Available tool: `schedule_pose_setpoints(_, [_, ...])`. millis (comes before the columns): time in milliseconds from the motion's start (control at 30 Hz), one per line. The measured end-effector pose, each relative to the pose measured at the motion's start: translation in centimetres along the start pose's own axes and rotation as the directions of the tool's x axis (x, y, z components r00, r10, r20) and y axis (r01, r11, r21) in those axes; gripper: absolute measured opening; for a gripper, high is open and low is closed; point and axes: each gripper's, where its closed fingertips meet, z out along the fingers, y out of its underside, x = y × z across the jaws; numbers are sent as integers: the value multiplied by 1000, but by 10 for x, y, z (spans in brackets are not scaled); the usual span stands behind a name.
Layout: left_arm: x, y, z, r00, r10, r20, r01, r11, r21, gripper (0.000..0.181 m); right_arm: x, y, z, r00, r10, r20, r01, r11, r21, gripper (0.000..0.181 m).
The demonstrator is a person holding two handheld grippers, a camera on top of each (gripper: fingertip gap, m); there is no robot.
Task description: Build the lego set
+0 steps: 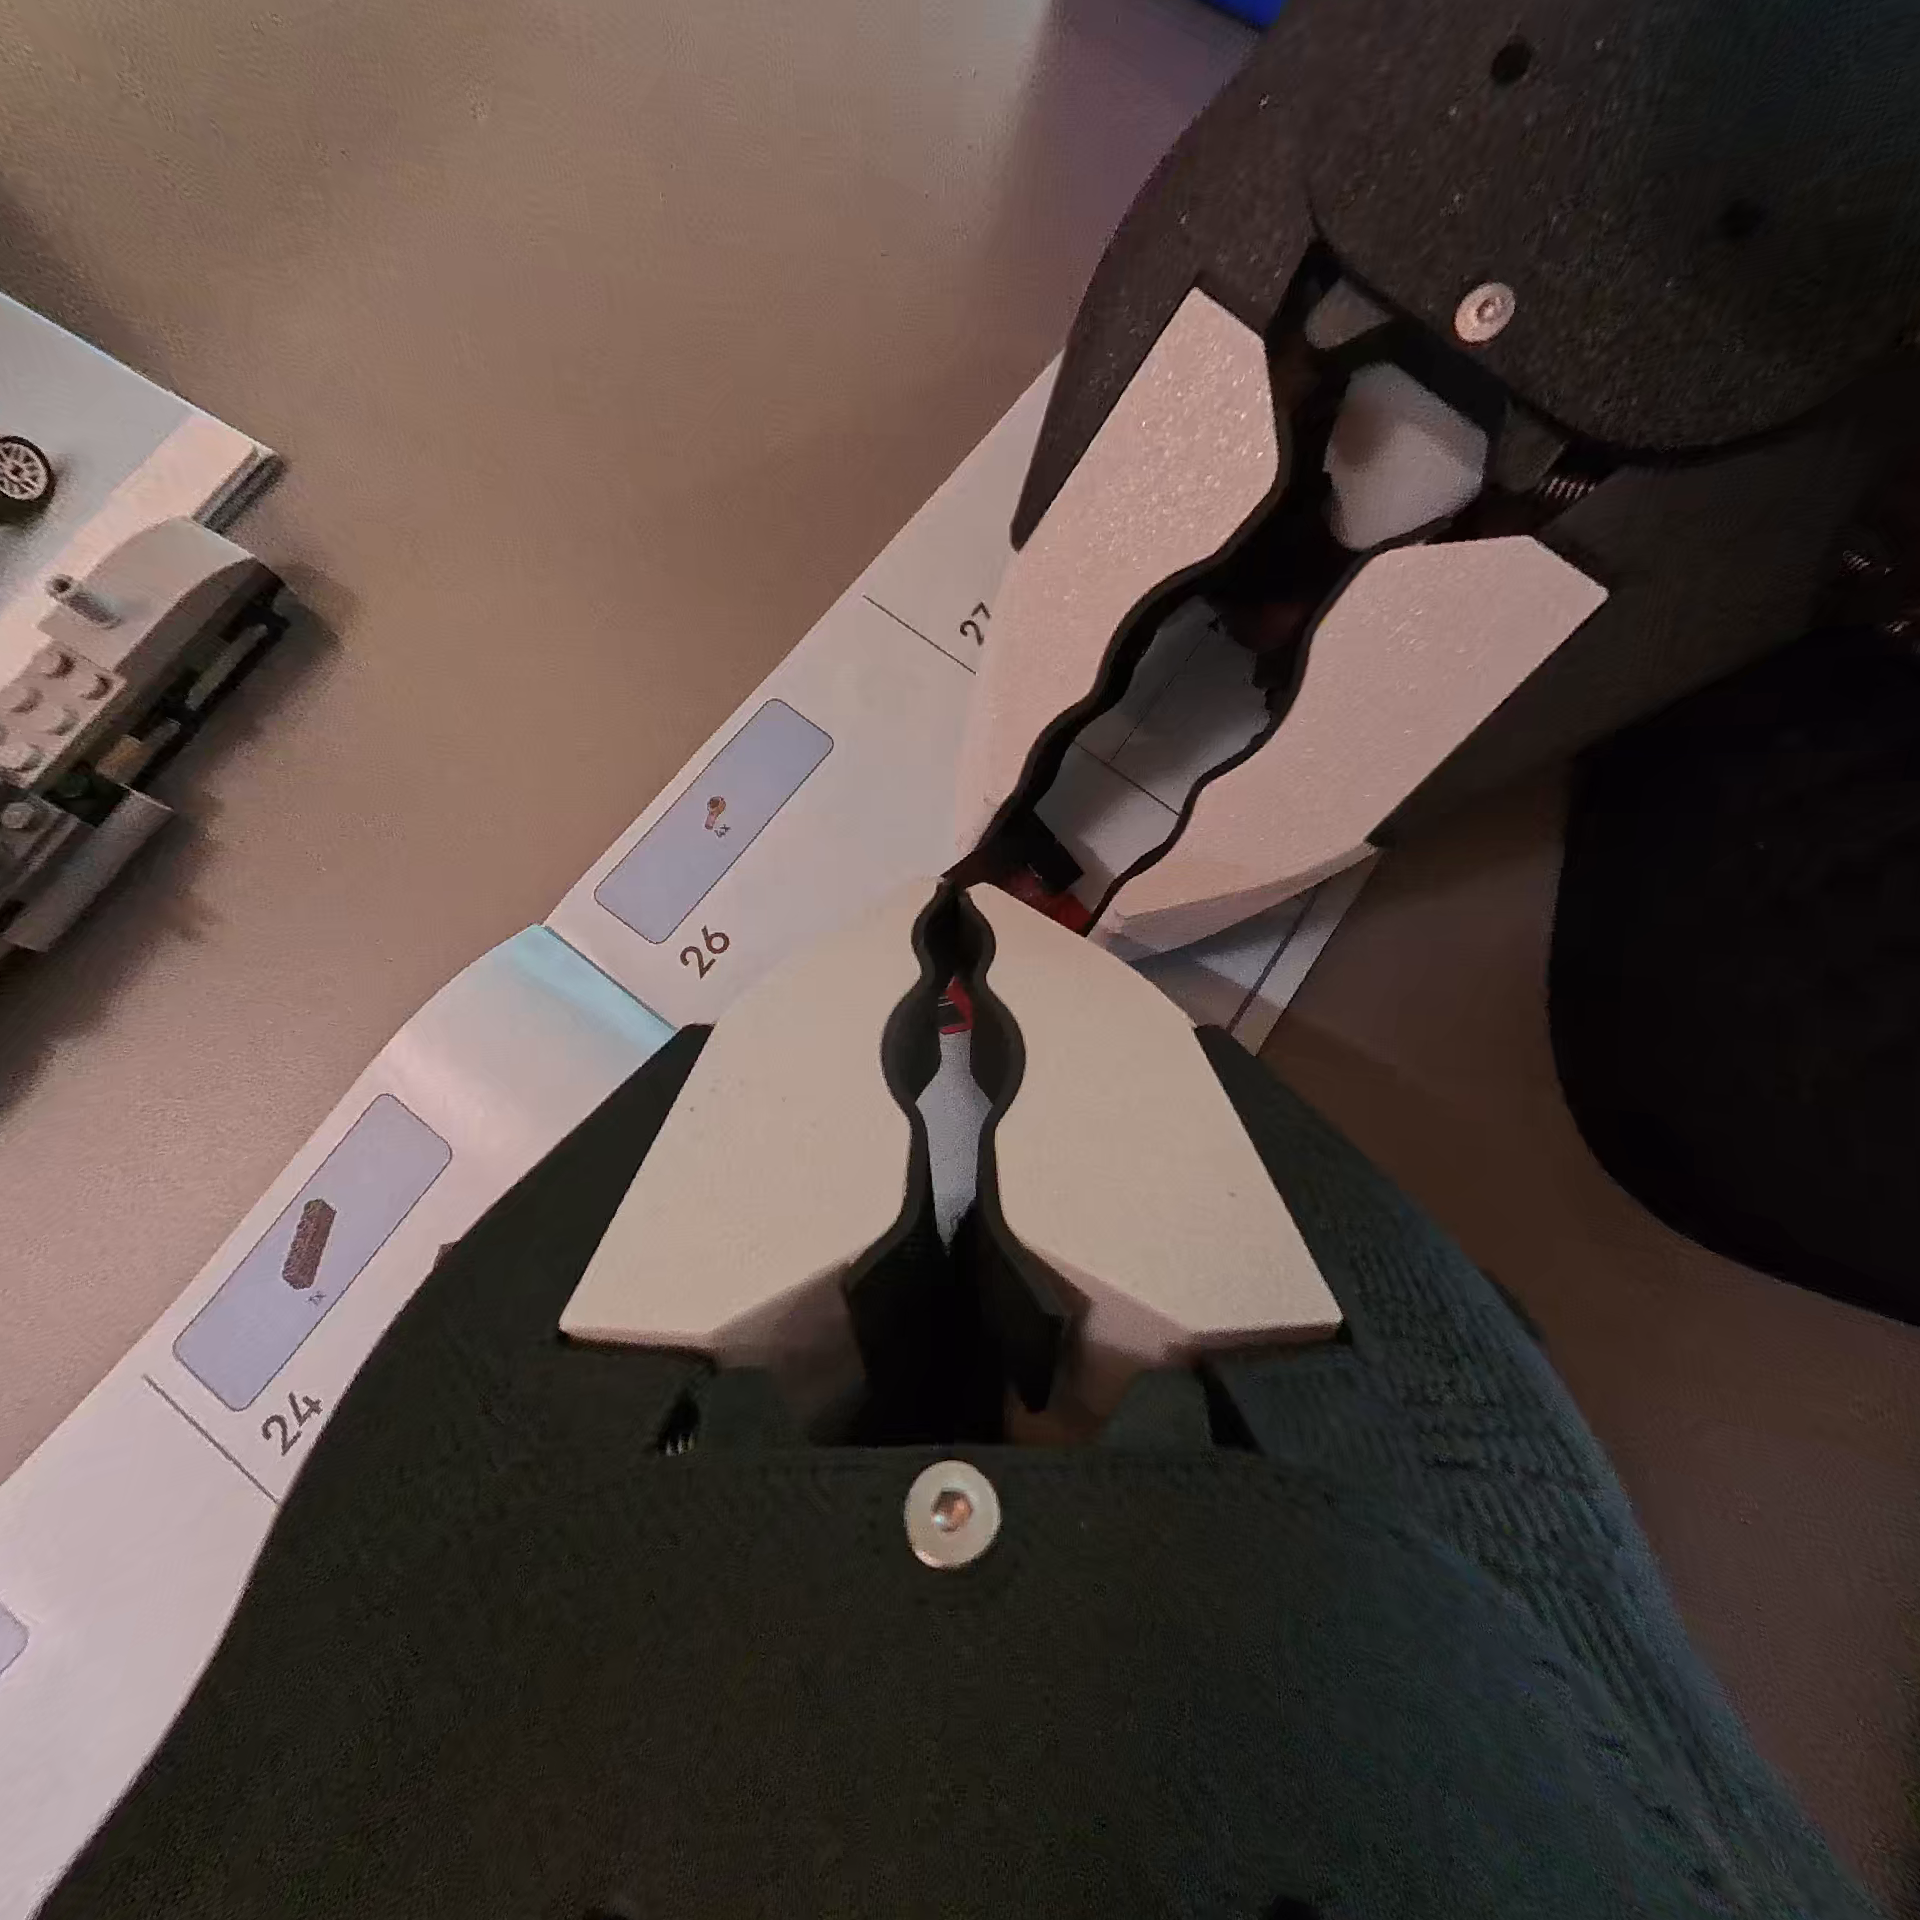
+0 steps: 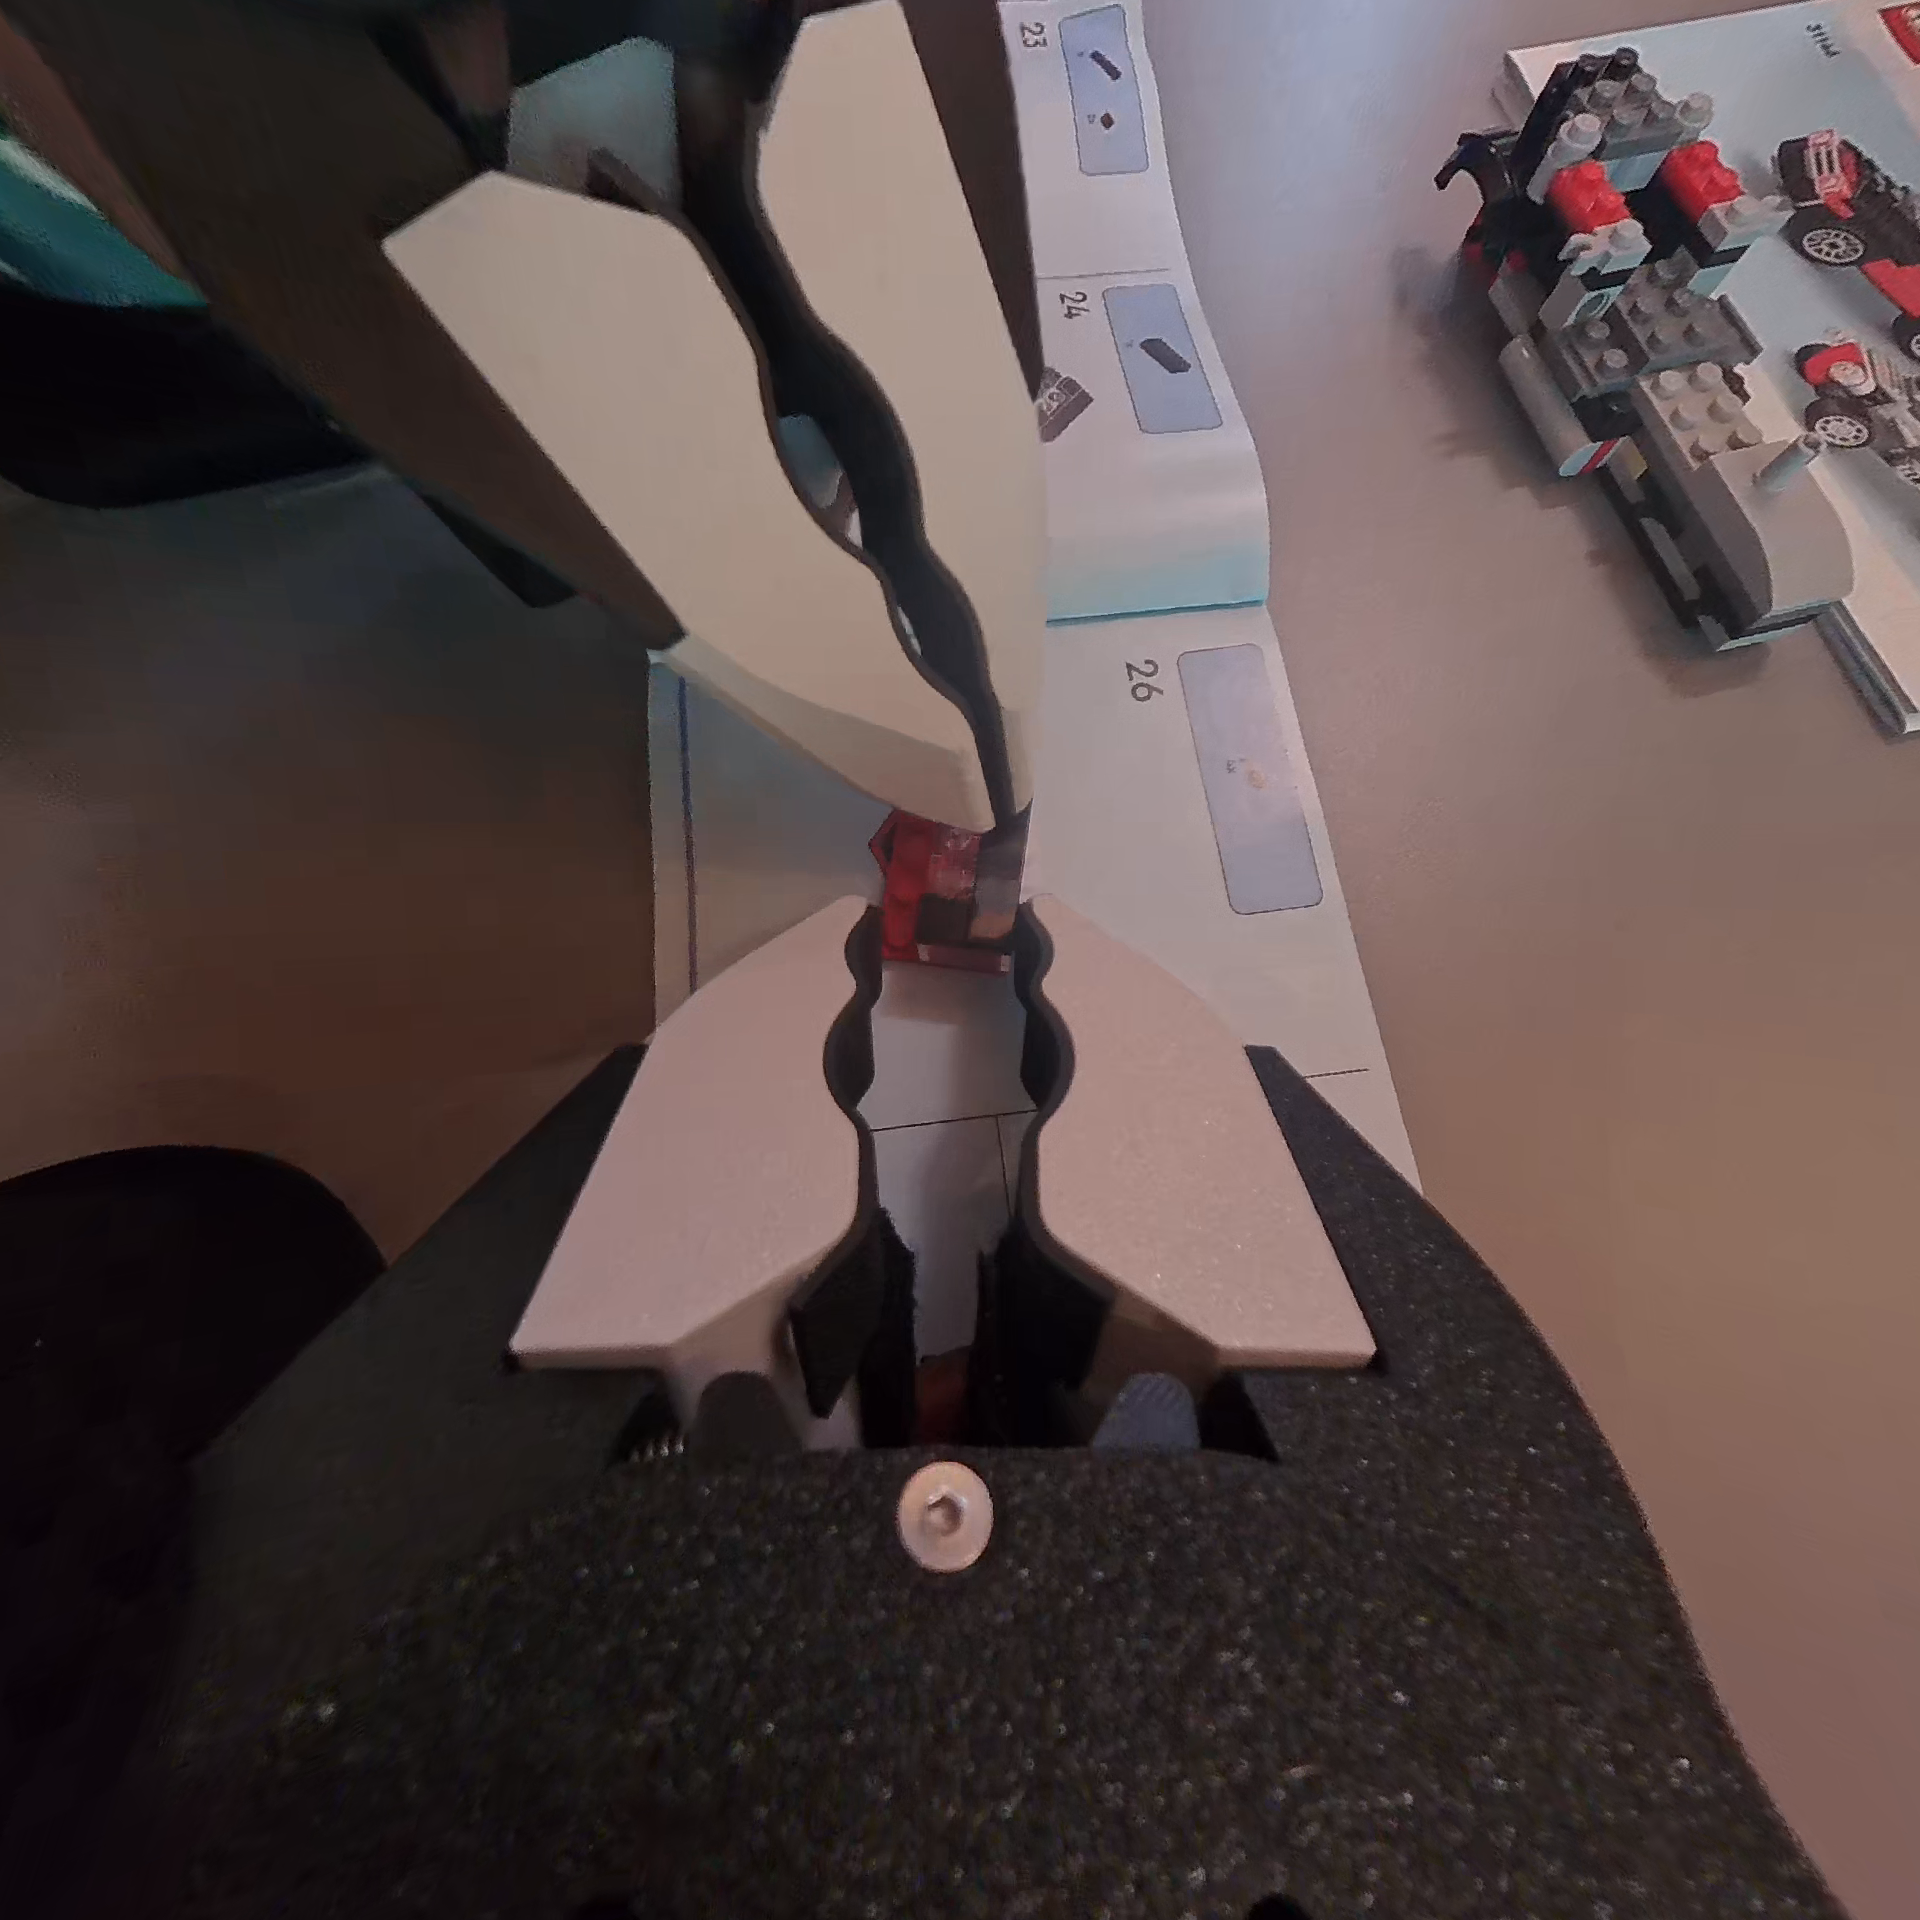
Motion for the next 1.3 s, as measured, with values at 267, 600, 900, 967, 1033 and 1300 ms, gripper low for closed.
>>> schedule_pose_setpoints(267, [0, -16, -23, 974, 106, -200, -56, 969, 241, 34, -3, -1, -1, 998, 25, 55, -25, 1000, 10, 34])
schedule_pose_setpoints(600, [1, 0, -8, 840, 399, -368, -367, 917, 156, 35, 2, -8, -8, 1000, 17, 23, -19, 997, 76, 25])
schedule_pose_setpoints(900, [2, 8, -3, 796, 444, -411, -418, 895, 156, 18, 1, -4, -6, 999, -13, 39, 11, 998, 59, 17])
schedule_pose_setpoints(967, [3, 8, -5, 792, 446, -416, -416, 894, 167, 18, -1, -4, -6, 998, -21, 51, 18, 998, 59, 17])
schedule_pose_setpoints(1033, [4, 9, -6, 783, 453, -427, -421, 890, 173, 20, -3, -4, -6, 997, -35, 62, 31, 998, 59, 17])
schedule_pose_setpoints(1300, [9, 14, -7, 766, 450, -459, -430, 889, 154, 17, -7, -4, -6, 994, -60, 88, 55, 997, 57, 17])
